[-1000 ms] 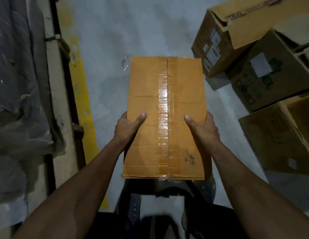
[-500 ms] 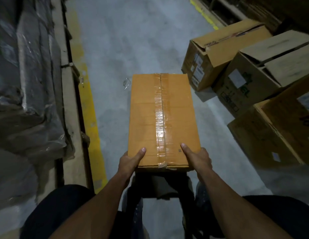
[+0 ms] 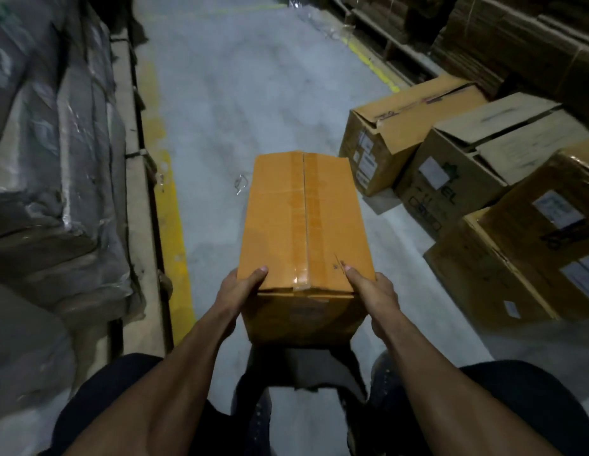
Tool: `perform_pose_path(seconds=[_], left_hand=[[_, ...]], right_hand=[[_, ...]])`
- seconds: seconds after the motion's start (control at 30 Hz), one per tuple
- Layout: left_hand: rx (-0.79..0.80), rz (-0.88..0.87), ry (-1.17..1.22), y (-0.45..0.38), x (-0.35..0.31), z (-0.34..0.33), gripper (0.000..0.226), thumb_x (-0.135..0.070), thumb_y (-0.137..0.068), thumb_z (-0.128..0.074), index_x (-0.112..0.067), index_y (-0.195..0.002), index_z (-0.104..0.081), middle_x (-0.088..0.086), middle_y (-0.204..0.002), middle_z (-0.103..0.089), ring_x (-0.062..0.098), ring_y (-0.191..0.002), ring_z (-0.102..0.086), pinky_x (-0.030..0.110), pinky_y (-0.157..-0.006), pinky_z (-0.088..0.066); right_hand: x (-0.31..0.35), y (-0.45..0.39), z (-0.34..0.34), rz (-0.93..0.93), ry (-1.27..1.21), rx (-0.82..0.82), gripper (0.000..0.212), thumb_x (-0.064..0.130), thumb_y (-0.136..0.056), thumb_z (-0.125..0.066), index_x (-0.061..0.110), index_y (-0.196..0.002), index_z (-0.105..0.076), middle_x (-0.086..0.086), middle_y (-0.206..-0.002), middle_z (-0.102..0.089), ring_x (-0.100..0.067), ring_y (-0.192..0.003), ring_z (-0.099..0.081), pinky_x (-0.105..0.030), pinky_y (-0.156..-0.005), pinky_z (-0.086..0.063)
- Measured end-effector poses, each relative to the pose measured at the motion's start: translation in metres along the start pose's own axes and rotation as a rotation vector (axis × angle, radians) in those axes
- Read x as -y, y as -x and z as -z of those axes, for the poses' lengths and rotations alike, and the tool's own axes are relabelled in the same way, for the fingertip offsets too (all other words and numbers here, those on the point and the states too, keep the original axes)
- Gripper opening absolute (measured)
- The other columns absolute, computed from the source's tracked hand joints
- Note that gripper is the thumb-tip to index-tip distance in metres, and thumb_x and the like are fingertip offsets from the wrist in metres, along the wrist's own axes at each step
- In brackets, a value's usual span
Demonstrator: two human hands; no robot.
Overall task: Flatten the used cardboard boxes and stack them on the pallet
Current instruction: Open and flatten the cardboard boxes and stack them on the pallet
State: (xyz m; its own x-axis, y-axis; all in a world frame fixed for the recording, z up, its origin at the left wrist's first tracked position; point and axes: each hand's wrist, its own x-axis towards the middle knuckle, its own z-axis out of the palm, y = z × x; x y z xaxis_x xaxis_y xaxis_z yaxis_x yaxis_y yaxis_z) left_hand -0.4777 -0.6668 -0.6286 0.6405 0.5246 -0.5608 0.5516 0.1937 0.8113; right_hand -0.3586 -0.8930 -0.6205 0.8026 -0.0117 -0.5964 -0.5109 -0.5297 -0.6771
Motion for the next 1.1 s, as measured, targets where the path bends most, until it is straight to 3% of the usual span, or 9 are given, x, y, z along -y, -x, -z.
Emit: perform_pose_path(seconds=[0.1, 0.2, 0.37, 0.47, 0.6, 0.73, 0.83, 1.0, 1.1], left_hand=[[-0.006, -0.008, -0.037, 0.009, -0.030, 0.014, 0.048, -0.041, -0.091, -0.068, -0.008, -0.125, -0.061, 0.011, -0.117, -0.065, 0.026, -0.101, -0.061, 0.035, -0.079, -0.047], [-0.029, -0.067, -0.036, 0.021, -0.051, 0.026, 0.042, -0.047, -0.088, -0.070, -0.009, -0.104, -0.068, 0.013, -0.109, -0.068, 0.024, -0.087, -0.062, 0.034, -0.070, -0.049], [-0.109, -0.203, -0.113, 0.028, -0.069, 0.040, 0.089, -0.090, -0.048, -0.065, -0.016, -0.096, -0.069, 0.008, -0.103, -0.071, 0.037, -0.099, -0.066, 0.050, -0.091, -0.054], [-0.127, -0.280, -0.143, 0.028, -0.083, 0.044, 0.092, -0.094, -0.045, -0.065, -0.022, -0.102, -0.069, 0.005, -0.104, -0.072, 0.033, -0.099, -0.067, 0.054, -0.091, -0.054], [-0.095, -0.396, -0.198, 0.029, -0.103, 0.037, 0.079, -0.074, -0.058, -0.065, -0.024, -0.120, -0.063, 0.001, -0.117, -0.069, 0.029, -0.109, -0.065, 0.050, -0.097, -0.052], [-0.011, -0.591, -0.425, 0.039, -0.093, 0.023, 0.090, -0.056, -0.075, -0.066, -0.026, -0.151, -0.027, 0.004, -0.141, -0.052, 0.027, -0.123, -0.056, 0.050, -0.101, -0.049], [0.063, -0.639, -0.688, 0.039, -0.058, 0.017, 0.111, -0.066, -0.078, -0.066, -0.027, -0.159, -0.001, 0.007, -0.164, -0.013, 0.026, -0.145, -0.032, 0.052, -0.112, -0.040], [0.132, -0.626, -1.059, 0.041, -0.005, 0.025, 0.143, -0.099, -0.052, -0.049, -0.035, -0.143, 0.041, 0.010, -0.156, 0.040, 0.035, -0.153, -0.004, 0.049, -0.116, -0.034], [0.097, -0.666, -1.097, 0.033, 0.004, 0.025, 0.148, -0.077, -0.061, -0.073, -0.039, -0.137, 0.048, 0.014, -0.155, 0.041, 0.039, -0.152, -0.004, 0.048, -0.113, -0.038]], right_hand=[[0.018, 0.019, 0.009, 0.091, -0.014, -0.028, 0.065, 0.073, -0.079, -0.056, 0.025, -0.122, -0.061, -0.006, -0.119, -0.064, -0.033, -0.110, -0.057, -0.052, -0.101, -0.047], [0.031, 0.043, 0.019, 0.186, -0.069, -0.059, 0.069, 0.076, -0.090, -0.043, 0.028, -0.138, -0.055, -0.007, -0.136, -0.058, -0.034, -0.125, -0.052, -0.056, -0.109, -0.041], [0.038, 0.078, 0.033, 0.402, -0.178, -0.038, 0.035, 0.069, -0.086, -0.057, 0.050, -0.115, -0.058, 0.017, -0.111, -0.061, -0.025, -0.123, -0.055, -0.057, -0.105, -0.045], [0.036, 0.081, 0.037, 0.472, -0.143, -0.031, 0.064, 0.050, -0.075, -0.070, 0.049, -0.135, -0.047, 0.011, -0.121, -0.062, -0.021, -0.116, -0.058, -0.057, -0.097, -0.051], [0.036, 0.072, 0.039, 0.475, -0.056, -0.091, 0.087, 0.034, -0.086, -0.075, 0.041, -0.154, -0.022, 0.000, -0.147, -0.047, -0.028, -0.135, -0.045, -0.060, -0.105, -0.044], [0.053, 0.055, 0.038, 0.467, -0.012, -0.190, 0.071, 0.046, -0.093, -0.065, 0.036, -0.153, -0.028, -0.002, -0.144, -0.052, -0.029, -0.130, -0.051, -0.055, -0.104, -0.045], [0.072, 0.041, 0.036, 0.432, 0.021, -0.248, 0.061, 0.051, -0.096, -0.058, 0.027, -0.148, -0.037, -0.003, -0.136, -0.057, -0.030, -0.125, -0.054, -0.046, -0.097, -0.044], [0.094, 0.016, 0.030, 0.419, 0.048, -0.274, 0.058, 0.059, -0.095, -0.052, 0.026, -0.141, -0.042, -0.003, -0.126, -0.059, -0.030, -0.118, -0.057, -0.051, -0.098, -0.047], [0.096, 0.009, 0.029, 0.438, 0.081, -0.210, 0.064, 0.062, -0.094, -0.049, 0.028, -0.144, -0.032, -0.006, -0.131, -0.058, -0.033, -0.120, -0.057, -0.057, -0.098, -0.047]])
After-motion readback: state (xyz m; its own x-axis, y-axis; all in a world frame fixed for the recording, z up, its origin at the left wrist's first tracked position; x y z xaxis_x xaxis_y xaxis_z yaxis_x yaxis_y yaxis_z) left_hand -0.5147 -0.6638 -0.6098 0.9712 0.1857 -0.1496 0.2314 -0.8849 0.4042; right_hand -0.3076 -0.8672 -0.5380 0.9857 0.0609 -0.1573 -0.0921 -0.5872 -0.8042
